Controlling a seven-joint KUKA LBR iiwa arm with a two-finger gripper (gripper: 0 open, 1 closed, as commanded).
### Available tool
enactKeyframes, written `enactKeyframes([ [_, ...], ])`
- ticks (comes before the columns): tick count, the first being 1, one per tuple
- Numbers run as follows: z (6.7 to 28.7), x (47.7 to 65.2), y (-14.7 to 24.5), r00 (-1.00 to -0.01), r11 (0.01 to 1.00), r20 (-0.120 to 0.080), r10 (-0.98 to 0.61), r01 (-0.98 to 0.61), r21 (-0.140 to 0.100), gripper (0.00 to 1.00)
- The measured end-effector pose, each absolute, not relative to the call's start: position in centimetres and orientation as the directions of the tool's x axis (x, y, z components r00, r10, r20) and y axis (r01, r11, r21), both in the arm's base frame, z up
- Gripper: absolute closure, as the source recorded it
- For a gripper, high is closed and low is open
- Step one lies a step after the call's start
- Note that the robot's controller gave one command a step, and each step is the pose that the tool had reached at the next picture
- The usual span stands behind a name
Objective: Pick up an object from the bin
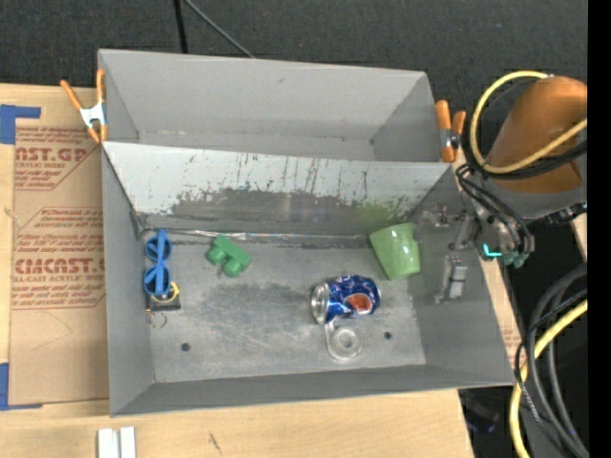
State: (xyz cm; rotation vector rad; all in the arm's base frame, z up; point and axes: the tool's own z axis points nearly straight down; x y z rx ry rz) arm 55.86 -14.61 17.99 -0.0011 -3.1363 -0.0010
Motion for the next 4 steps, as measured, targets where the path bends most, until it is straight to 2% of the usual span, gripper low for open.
enactKeyframes([
  [1, 11.0, 57.6, -8.1, -0.990, 0.990, 0.003, -0.144, -0.144, 0.004, 0.00],
  [2, 6.8, 53.7, -3.8, -1.000, 1.000, 0.004, 0.002, 0.002, 0.002, 0.00],
  [3, 7.1, 53.9, -3.9, -1.000, 1.000, -0.002, 0.003, 0.003, 0.001, 1.00],
  [4, 25.4, 56.4, -3.7, -1.000, 1.000, -0.012, 0.004, 0.004, 0.000, 1.00],
])
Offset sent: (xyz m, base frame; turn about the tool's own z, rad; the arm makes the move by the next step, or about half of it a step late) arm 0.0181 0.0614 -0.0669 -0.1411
